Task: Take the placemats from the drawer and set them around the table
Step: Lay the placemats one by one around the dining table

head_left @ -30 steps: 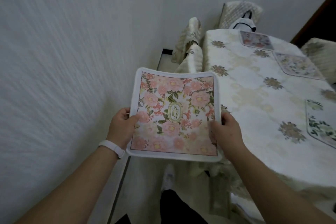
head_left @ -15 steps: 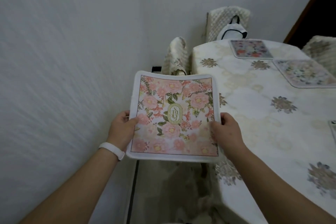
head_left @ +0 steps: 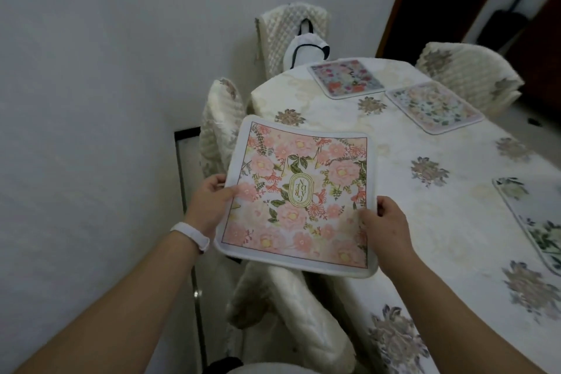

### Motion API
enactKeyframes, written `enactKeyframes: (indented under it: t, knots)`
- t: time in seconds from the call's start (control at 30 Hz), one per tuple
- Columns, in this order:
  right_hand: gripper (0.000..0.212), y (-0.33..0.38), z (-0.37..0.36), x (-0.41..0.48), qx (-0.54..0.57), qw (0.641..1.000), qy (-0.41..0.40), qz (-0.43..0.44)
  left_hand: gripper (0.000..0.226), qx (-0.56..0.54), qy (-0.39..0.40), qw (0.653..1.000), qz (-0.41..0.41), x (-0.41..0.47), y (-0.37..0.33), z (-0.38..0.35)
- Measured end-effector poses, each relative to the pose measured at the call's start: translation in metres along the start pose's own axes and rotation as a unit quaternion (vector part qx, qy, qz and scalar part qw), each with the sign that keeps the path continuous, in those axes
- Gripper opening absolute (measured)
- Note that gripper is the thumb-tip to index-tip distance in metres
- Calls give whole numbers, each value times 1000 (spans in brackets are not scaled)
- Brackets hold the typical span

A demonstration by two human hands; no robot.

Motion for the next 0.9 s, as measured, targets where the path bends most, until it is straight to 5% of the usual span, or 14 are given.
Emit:
enactKeyframes:
  t: [0.4, 0.9]
  knots:
    - [13, -9, 9, 14, 42, 980, -166, -98, 10, 122, 196, 973, -25, 121, -35, -115]
    - [11, -42, -4, 56, 79, 971, -178, -137, 8, 210, 208, 953, -63, 164, -34, -168]
Point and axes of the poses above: each hand's wrist, its own x-axis towards the middle knuckle, its own z-axis out of the back of the hand, y = z × x, the point moved 10 cm from there along x, towards the middle knuckle, and after that the axes turned 6 degrees about -y, right-handed, at the moved point
